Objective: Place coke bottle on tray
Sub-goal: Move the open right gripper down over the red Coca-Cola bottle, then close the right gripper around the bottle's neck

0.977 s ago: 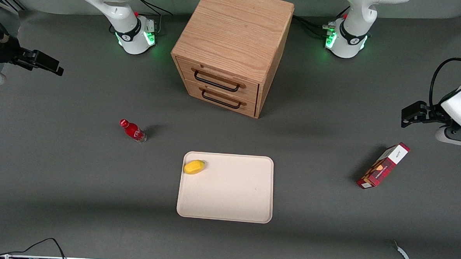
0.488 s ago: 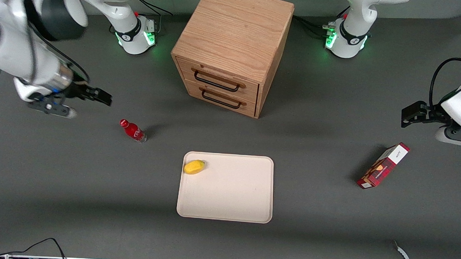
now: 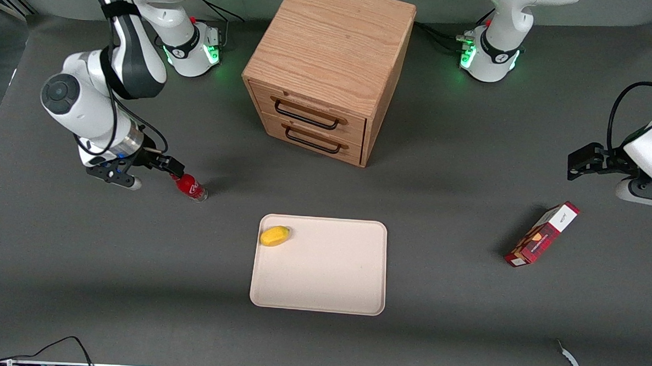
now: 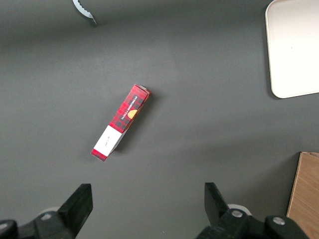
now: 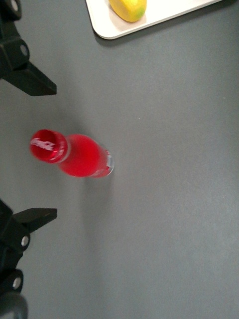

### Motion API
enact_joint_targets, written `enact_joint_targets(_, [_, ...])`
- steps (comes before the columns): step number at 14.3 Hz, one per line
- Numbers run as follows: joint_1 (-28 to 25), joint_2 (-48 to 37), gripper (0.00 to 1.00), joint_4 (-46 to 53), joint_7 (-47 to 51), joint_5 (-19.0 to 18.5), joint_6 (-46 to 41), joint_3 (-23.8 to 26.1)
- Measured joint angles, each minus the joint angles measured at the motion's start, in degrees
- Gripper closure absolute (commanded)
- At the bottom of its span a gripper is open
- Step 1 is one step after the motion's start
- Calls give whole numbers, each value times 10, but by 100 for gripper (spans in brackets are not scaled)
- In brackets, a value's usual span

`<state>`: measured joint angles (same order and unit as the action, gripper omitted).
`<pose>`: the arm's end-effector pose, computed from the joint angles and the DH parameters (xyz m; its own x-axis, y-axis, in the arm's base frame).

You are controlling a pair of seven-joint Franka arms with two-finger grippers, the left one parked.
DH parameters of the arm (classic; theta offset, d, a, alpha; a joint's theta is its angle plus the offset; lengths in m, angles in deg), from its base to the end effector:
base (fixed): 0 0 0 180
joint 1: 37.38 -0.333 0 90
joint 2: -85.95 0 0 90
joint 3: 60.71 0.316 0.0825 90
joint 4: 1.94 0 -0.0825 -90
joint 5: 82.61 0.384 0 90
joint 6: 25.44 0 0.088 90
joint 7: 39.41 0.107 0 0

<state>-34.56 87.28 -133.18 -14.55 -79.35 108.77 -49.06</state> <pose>0.5132 0.0805 0.3438 0.9495 -0.3137 0.0059 -0.3130 -0.9482 -0.0541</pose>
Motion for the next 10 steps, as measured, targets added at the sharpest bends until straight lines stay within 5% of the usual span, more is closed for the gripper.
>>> enact_joint_targets(1, [-1,10,0,-8,4,-1,21,0])
enact_joint_targets(4, [-3,24,69,-17,11,-6,41,0])
enact_joint_targets(6, [-5,25,97,-17,12,-7,41,3])
enact_joint_targets(10, [-8,23,100,-17,16,-13,40,9])
